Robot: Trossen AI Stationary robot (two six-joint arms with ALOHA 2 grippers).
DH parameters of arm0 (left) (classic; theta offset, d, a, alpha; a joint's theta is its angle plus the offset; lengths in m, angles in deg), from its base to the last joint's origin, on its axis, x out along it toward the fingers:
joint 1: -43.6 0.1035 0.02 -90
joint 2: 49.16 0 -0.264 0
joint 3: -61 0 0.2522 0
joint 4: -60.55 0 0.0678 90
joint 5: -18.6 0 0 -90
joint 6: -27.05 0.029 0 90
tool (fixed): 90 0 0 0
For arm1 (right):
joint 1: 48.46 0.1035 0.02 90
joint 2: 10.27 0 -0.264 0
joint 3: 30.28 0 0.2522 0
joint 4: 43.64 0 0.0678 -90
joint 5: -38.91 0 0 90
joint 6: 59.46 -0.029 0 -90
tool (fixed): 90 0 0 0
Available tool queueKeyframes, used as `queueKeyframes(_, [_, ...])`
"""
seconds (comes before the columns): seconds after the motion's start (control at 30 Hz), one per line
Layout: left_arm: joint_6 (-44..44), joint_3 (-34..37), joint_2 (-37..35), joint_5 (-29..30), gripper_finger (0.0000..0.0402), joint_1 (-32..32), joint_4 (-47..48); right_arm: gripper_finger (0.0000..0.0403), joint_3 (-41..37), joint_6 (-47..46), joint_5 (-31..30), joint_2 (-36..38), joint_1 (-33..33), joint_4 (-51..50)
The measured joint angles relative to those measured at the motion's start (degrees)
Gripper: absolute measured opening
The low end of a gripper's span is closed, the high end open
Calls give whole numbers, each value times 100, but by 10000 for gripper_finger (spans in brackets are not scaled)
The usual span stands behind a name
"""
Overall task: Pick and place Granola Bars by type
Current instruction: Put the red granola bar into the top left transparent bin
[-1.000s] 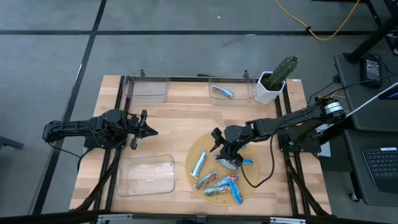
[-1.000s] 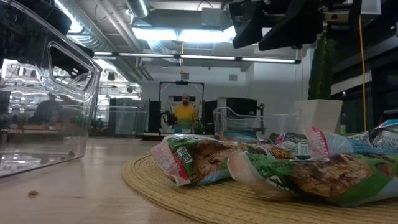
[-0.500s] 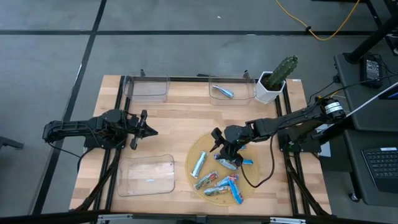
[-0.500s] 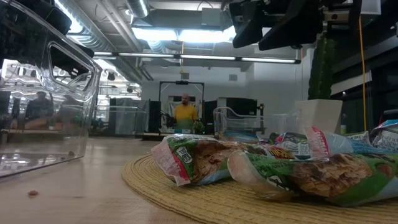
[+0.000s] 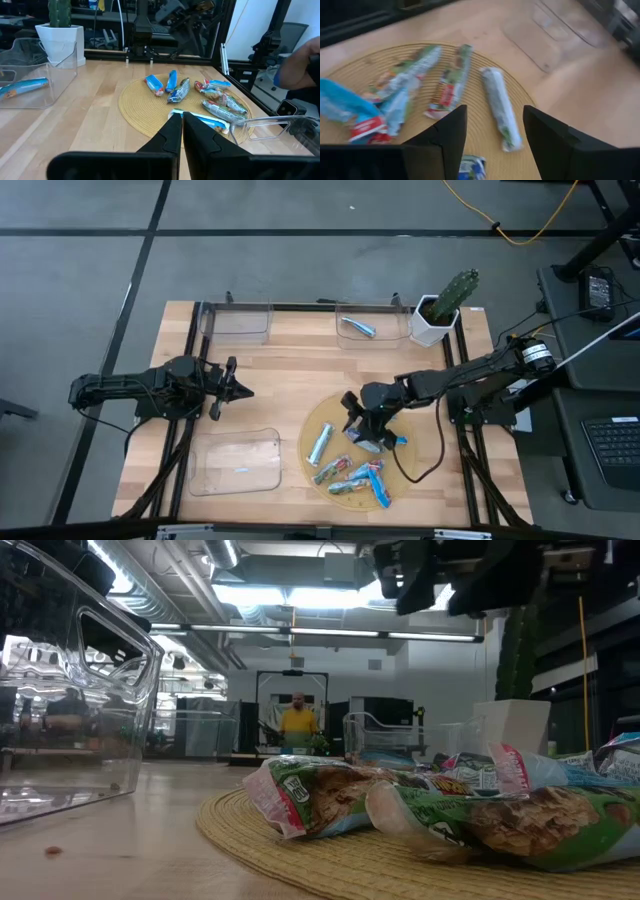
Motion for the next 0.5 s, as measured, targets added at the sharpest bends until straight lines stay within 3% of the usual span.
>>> queueKeyframes(0.1, [0, -1, 2, 0, 11, 1, 0, 198, 0, 178, 273, 2, 43, -88])
queueKeyframes(0.33, [0, -1, 1, 0, 11, 1, 0, 209, 2, -2, 238, -218, 157, -233])
queueKeyframes(0.5, [0, -2, 1, 0, 8, 1, 0, 252, 2, -308, -647, -591, 158, -272])
